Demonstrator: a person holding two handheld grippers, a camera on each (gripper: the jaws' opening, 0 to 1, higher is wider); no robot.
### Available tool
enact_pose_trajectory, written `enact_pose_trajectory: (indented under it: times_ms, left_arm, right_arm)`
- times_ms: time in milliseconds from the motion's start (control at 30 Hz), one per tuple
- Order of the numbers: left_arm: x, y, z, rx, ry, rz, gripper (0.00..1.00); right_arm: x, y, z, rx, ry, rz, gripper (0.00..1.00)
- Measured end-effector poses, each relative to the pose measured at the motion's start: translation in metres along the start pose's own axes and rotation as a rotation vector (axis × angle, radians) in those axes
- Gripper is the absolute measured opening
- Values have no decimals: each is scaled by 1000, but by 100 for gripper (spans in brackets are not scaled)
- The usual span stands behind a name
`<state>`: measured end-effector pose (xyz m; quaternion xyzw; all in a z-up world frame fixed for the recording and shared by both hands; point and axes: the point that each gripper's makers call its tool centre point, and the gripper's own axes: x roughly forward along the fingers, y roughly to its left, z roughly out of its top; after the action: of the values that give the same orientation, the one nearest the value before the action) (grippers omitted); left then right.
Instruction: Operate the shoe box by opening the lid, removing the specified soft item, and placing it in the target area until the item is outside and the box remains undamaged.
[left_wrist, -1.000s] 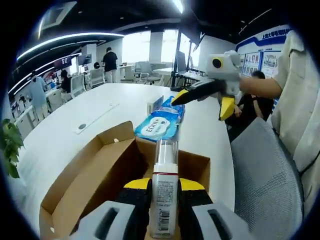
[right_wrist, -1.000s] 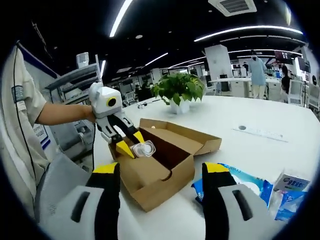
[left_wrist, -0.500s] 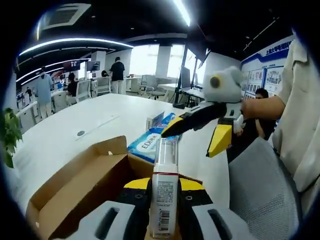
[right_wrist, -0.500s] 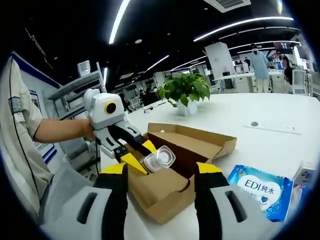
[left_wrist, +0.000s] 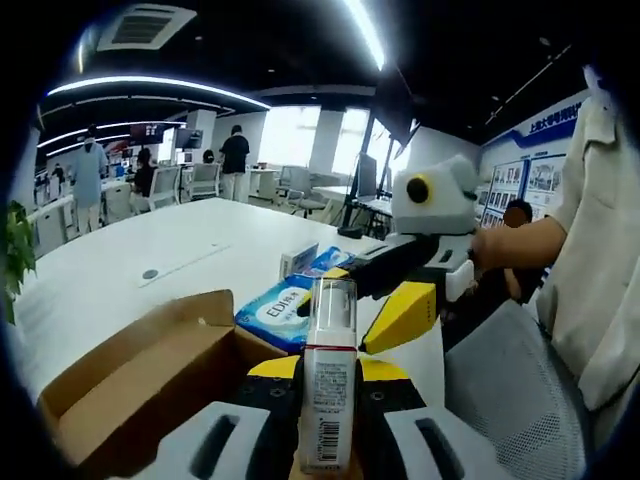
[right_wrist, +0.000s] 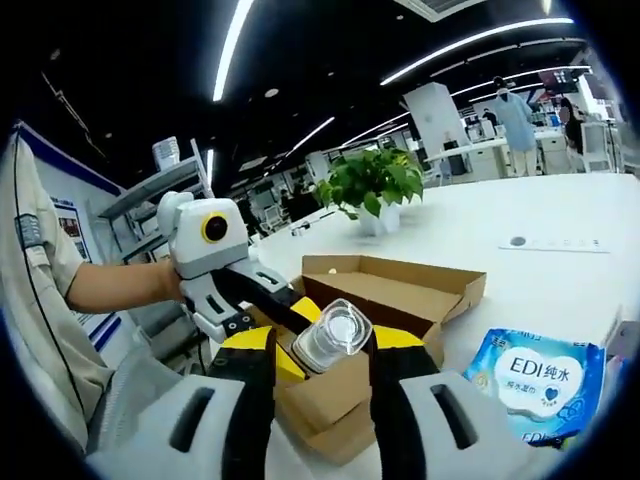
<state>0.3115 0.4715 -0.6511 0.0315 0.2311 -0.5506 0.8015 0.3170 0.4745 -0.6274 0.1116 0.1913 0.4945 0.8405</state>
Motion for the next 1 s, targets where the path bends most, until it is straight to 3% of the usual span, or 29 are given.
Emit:
enact_pose_trajectory:
  times_ms: [167, 500, 733, 1000]
  left_arm:
    - [2, -4, 0, 2, 8, -14, 20]
    - [0, -15, 6, -26, -7, -80, 19]
    - [-1, -21, 2, -26, 29, -137, 19]
    - [-1, -21, 2, -4, 72, -167, 19]
  right_arm:
    - [-2, -2, 3, -10, -6, -16, 24]
    - [-6, 6, 11, -17, -26, 14, 22]
    - [-4, 15, 11, -30, -15, 55, 21]
    - [-3, 16, 11, -30, 7, 51, 21]
